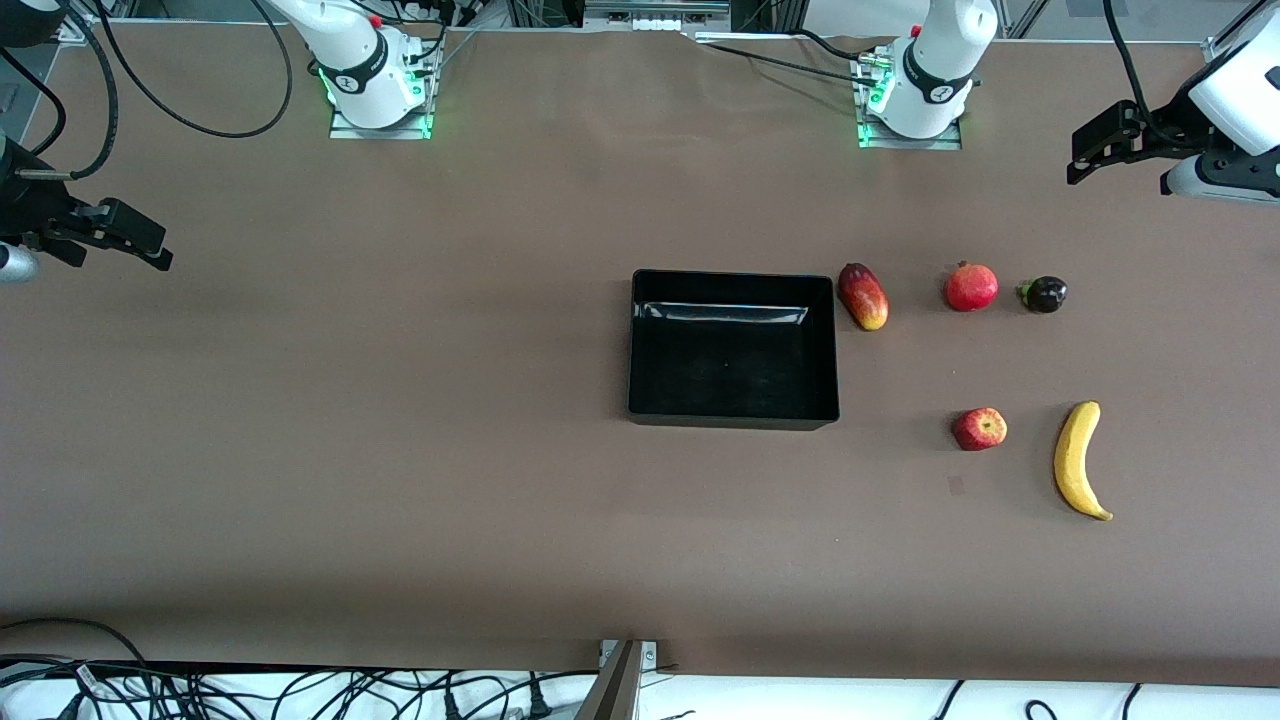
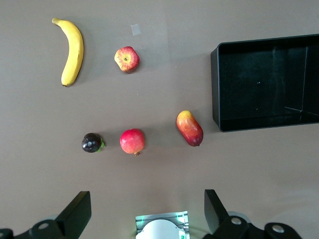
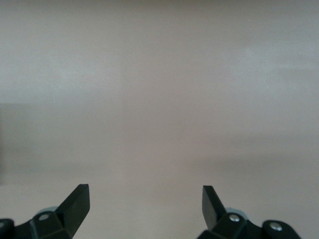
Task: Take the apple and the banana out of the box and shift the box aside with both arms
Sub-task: 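Move the right gripper toward the rim of the black box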
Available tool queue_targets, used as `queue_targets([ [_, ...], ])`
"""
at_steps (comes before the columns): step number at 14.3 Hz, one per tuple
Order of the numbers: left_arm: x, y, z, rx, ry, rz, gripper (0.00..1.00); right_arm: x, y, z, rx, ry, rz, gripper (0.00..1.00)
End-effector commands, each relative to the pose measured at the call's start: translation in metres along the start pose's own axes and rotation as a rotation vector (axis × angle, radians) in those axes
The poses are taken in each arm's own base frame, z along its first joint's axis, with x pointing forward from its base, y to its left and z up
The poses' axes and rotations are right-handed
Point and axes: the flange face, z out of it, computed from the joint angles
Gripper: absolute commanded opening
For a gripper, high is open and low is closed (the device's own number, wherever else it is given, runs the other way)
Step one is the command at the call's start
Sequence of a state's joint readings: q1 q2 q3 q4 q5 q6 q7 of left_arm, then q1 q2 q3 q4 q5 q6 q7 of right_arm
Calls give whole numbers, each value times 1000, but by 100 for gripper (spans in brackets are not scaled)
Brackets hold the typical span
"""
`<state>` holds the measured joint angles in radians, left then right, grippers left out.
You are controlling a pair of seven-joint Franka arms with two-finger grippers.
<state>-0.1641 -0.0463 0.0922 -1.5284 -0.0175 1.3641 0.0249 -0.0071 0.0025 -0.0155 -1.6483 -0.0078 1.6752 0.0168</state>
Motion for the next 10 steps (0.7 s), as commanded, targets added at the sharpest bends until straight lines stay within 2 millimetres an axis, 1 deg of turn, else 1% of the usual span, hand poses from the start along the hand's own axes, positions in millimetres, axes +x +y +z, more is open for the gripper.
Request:
queue_targets([
  [1, 4, 1, 3, -5, 1, -10, 100, 1, 0, -4, 11, 6, 0, 100],
  [6, 4, 2, 2, -12, 3, -10, 100, 1, -1, -3, 26, 6, -6, 100],
  [7, 4, 1, 2, -14, 3, -13, 100, 1, -4, -3, 28, 6, -9, 100],
  [8, 4, 1, 2, -13, 3, -13, 100, 1, -15, -1, 27, 0, -26, 100],
  [9, 3, 1, 1, -13, 5, -13, 100, 5, -34, 19, 18, -41, -72, 100],
  [10, 3, 1, 1, -14, 5, -13, 100, 17, -63, 58, 5, -114, -124, 100],
])
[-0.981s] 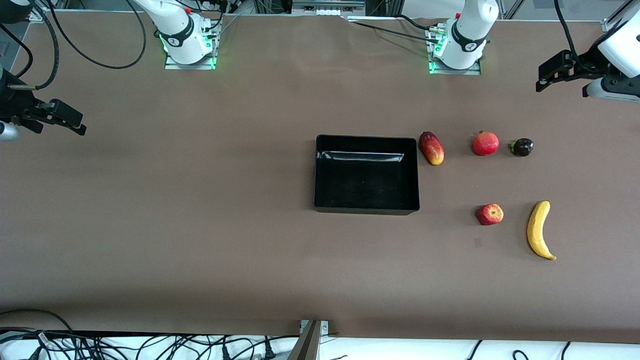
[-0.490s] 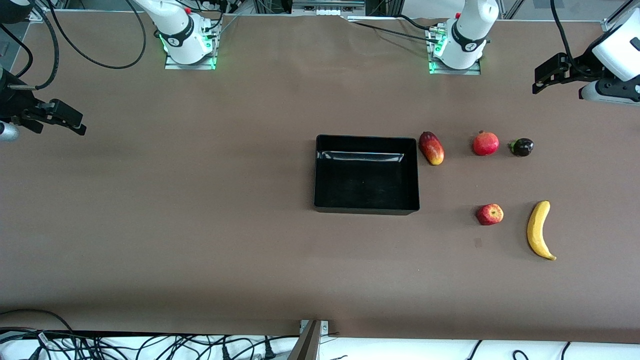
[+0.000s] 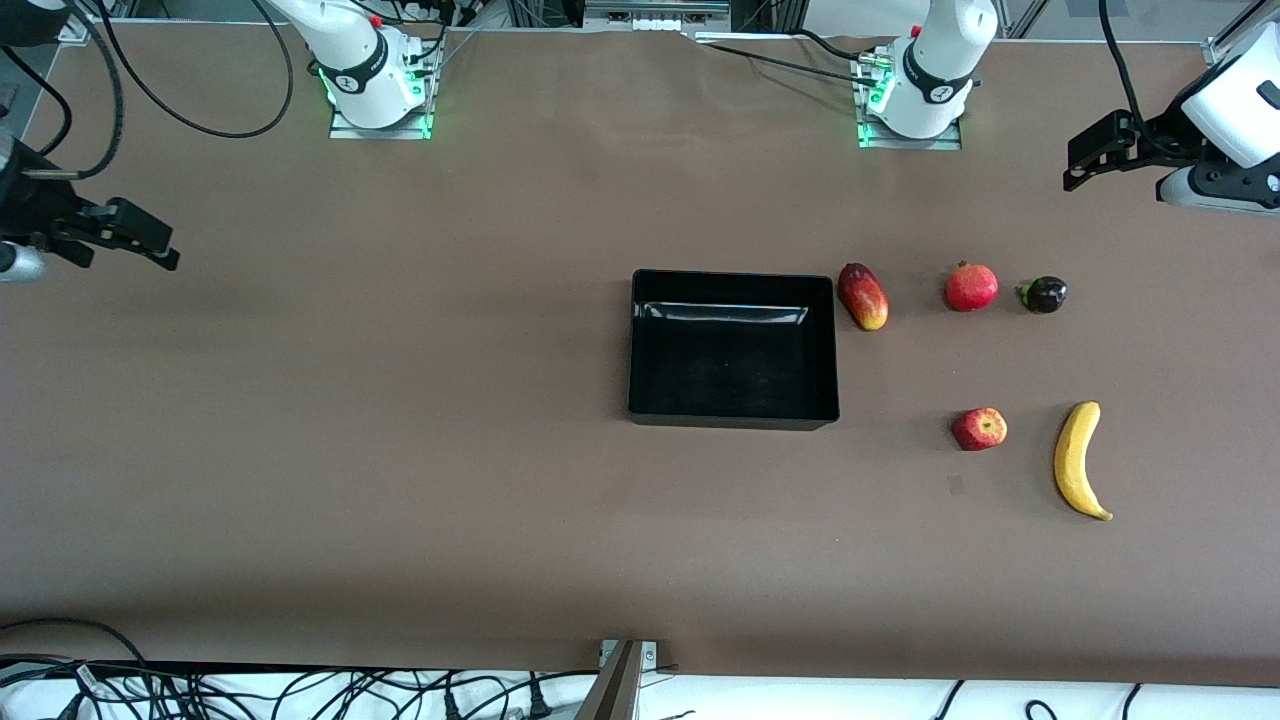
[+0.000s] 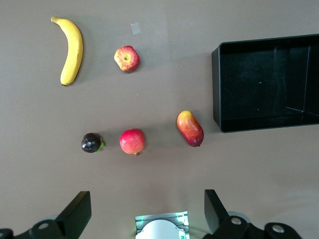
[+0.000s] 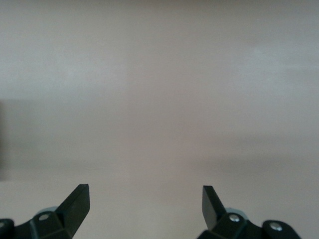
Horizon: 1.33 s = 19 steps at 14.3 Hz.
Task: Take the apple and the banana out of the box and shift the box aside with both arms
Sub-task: 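Move the right gripper toward the rim of the black box, then close the right gripper on the box rim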
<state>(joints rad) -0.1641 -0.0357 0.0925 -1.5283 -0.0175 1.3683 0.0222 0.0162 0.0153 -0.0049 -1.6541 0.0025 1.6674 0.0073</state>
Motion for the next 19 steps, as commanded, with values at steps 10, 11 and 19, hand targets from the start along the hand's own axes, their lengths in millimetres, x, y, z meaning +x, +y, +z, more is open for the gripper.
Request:
queue_targets([
  [10, -1, 1, -3, -18, 10, -9, 100, 28, -303, 201, 130, -56, -7, 100],
  [11, -1, 1, -3, -18, 10, -10, 100, 22, -331, 222, 135, -39, 35, 100],
  [19, -1, 1, -3, -18, 10, -10, 100, -31, -478, 317, 173, 32, 99, 100],
])
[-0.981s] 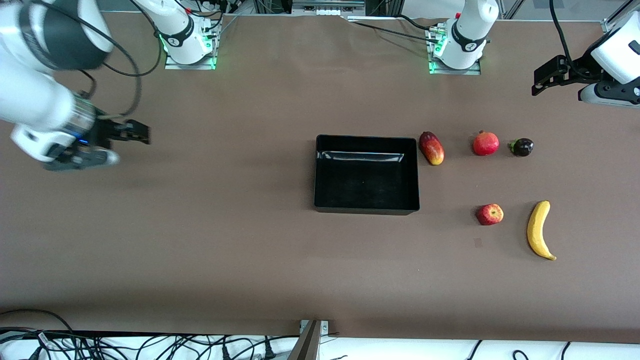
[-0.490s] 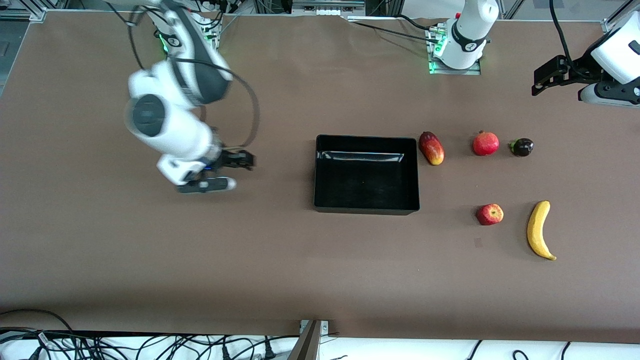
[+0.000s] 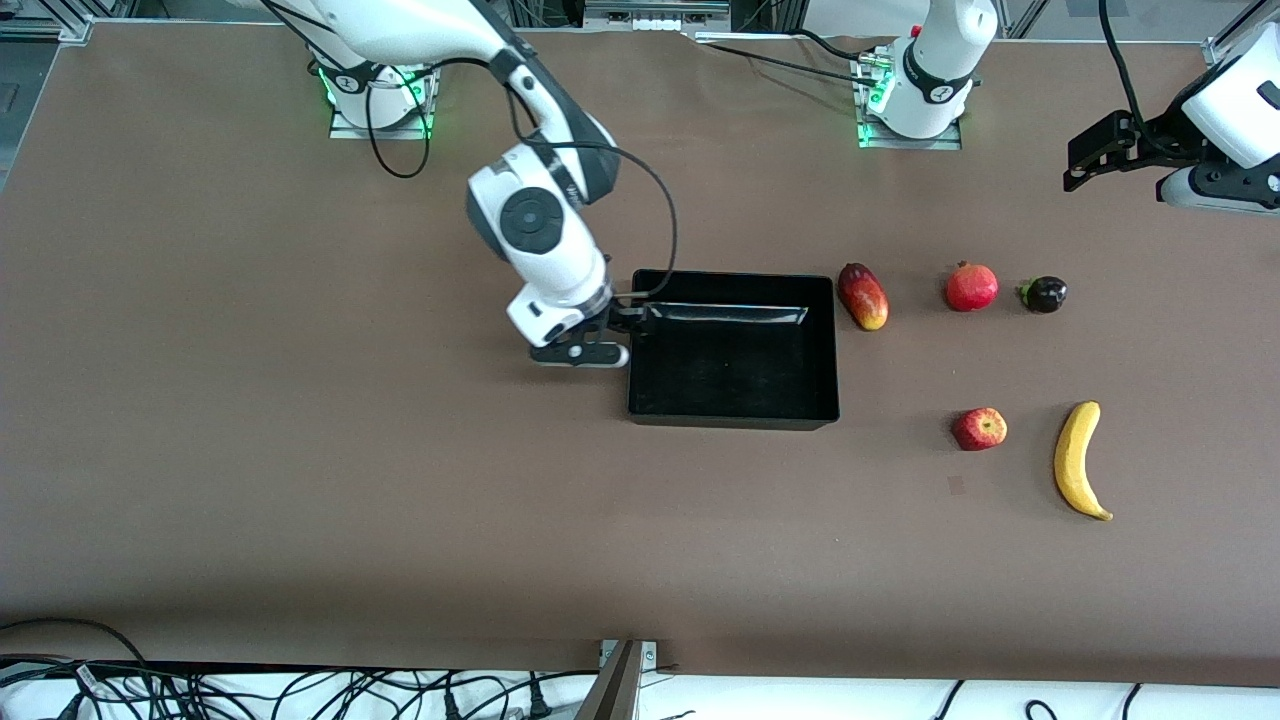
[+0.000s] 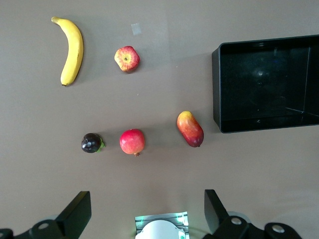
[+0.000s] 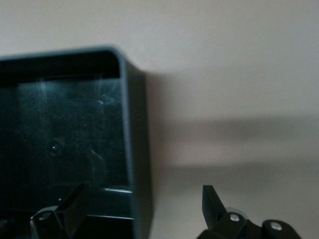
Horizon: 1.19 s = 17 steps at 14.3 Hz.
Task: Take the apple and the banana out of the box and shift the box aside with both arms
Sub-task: 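Close the right gripper on the box rim, then drag the black box across the table toward the right arm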
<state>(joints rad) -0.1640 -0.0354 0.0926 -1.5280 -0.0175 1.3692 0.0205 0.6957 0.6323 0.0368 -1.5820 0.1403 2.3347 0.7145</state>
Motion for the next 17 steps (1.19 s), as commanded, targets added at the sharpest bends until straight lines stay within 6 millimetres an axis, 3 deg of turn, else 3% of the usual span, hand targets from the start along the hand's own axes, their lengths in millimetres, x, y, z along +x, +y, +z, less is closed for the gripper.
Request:
queue_targets([
  [1, -2, 1, -3, -18, 9, -8, 100, -2, -13, 22, -11, 33, -7, 92],
  [2, -2, 1, -3, -18, 9, -8, 100, -3, -10, 31, -27, 34, -18, 74],
  [5, -2, 0, -3, -18, 9, -10, 100, -4, -5, 43, -57, 34, -46, 0],
  [11, -1, 0, -2, -20, 7, -10, 100, 5, 7, 37, -78, 8, -28, 0],
  [13, -1, -1, -2, -20, 7, -11, 100, 19, 21, 22, -91, -2, -11, 0],
  [15, -1, -1, -2, -20, 7, -11, 100, 47, 56, -16, -112, -35, -33, 0],
  [17, -1, -1, -2, -20, 7, -10, 100, 88, 121, -63, -130, -74, -41, 0],
])
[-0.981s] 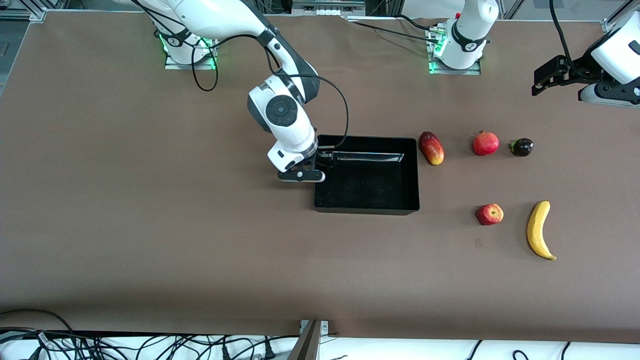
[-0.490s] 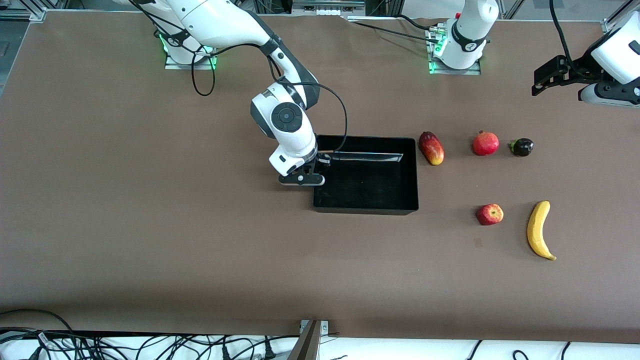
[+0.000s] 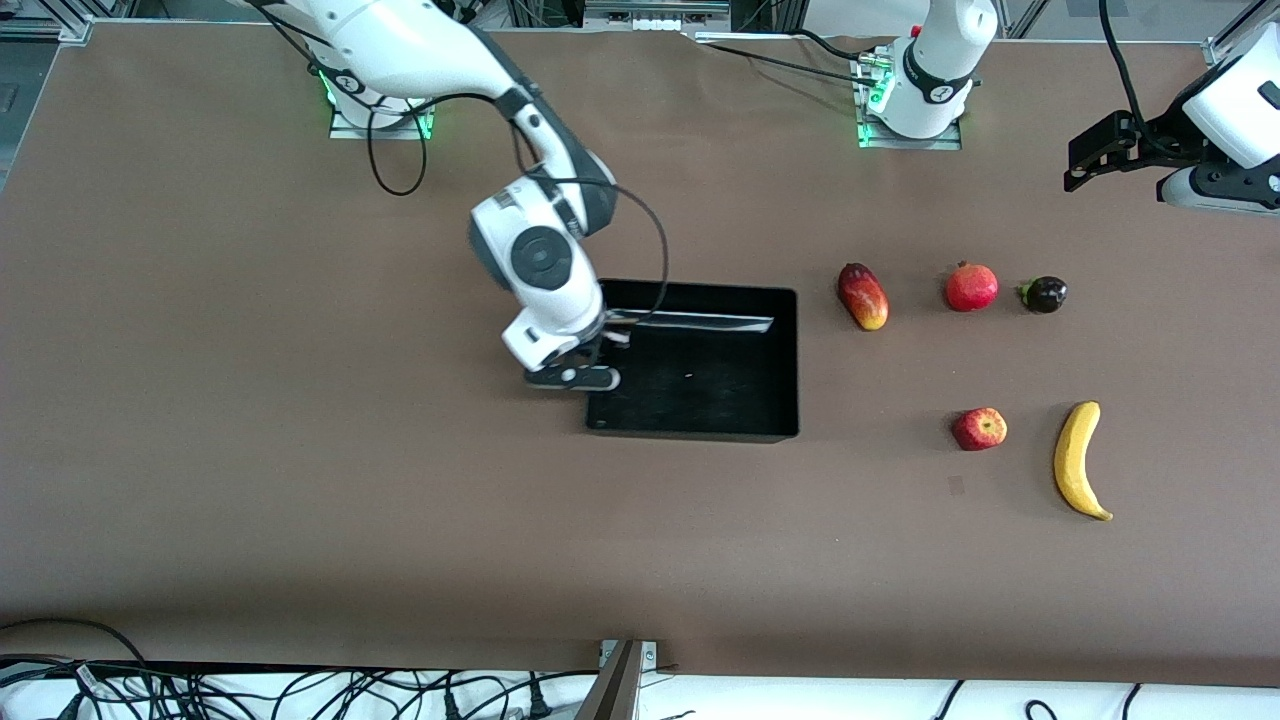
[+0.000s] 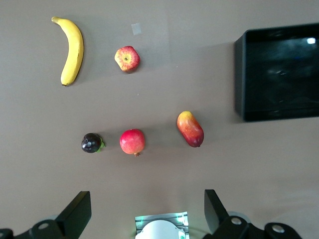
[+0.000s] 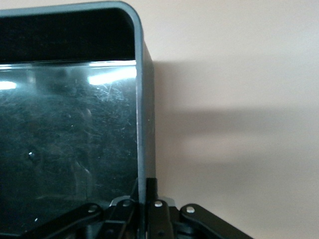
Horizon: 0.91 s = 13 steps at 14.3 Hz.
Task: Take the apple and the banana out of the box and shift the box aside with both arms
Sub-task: 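Drag the black box across the table toward the right arm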
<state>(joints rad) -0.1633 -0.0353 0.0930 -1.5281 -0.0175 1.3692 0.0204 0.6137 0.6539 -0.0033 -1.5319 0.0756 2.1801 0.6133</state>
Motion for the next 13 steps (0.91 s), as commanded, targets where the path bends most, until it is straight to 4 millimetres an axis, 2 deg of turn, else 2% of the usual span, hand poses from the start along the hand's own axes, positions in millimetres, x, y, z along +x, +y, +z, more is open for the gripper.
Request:
queue_targets([
  [1, -1, 0, -2, -20, 7, -10, 100, 49, 109, -69, 3, -41, -30, 0],
  [2, -1, 0, -2, -20, 7, -8, 100, 66, 154, -77, 9, -64, -55, 0],
  [4, -1, -1, -2, -20, 7, -12, 100, 87, 231, -84, 27, -92, -80, 0],
  [7, -1, -2, -3, -20, 8, -13, 100, 101, 340, -75, 40, -105, -103, 0],
  [9, -1, -3, -3, -21, 8, -16, 100, 94, 386, -58, 47, -123, -95, 0],
  [13, -1, -4, -3, -21, 8, -16, 100, 68, 423, -24, 34, -102, -78, 0],
])
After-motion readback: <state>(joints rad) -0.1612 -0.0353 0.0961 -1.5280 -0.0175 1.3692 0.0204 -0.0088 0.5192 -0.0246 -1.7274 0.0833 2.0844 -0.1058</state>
